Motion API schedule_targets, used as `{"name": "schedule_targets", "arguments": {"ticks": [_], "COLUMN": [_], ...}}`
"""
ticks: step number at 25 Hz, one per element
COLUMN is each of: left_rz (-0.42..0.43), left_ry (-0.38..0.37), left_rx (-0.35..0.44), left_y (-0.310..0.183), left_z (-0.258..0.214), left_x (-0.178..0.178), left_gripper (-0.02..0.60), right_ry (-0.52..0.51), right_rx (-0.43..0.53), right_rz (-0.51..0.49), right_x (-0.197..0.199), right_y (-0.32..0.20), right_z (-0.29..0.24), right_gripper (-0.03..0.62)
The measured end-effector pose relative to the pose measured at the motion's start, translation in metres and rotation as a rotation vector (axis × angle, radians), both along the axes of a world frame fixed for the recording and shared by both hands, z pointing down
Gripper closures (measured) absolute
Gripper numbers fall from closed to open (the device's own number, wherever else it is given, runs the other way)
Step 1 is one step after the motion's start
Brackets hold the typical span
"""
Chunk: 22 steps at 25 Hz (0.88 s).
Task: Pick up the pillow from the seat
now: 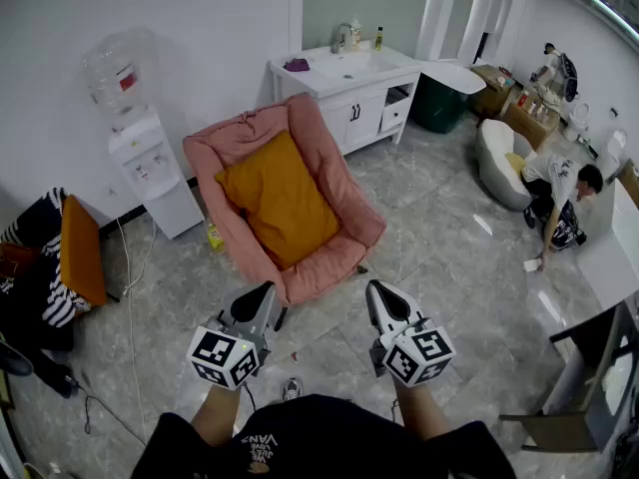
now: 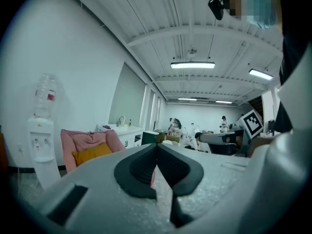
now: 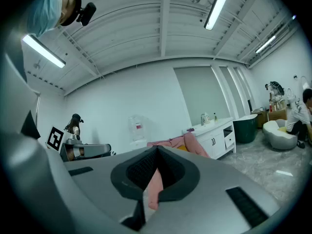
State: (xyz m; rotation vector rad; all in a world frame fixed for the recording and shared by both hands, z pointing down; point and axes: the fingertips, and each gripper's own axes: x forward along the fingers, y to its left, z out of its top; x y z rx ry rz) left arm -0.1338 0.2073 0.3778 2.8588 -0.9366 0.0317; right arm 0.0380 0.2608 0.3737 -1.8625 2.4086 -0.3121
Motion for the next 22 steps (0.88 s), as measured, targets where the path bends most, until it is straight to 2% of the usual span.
{"name": "schedule_targets", "arguments": {"ticks": [17, 22], "left_rz": [0.111, 0.154], "left_ry": [0.011, 0.009], "left_rx": [0.017, 0.023], "left_y": [-0.035, -0.040], "left_z": [0.003, 0.008], "left_x": [-0.024, -0.029], "left_gripper": [0.563, 0.563], "right_ry": [0.017, -0.037], "right_rx": [0.011, 0.015], "right_rz": [0.131, 0.141], "right_x": [-0.030, -0.039], "right_y": [-0.012, -0.014], "right_z": [0.000, 0.002], "right_gripper": [0.592, 0.591]}}
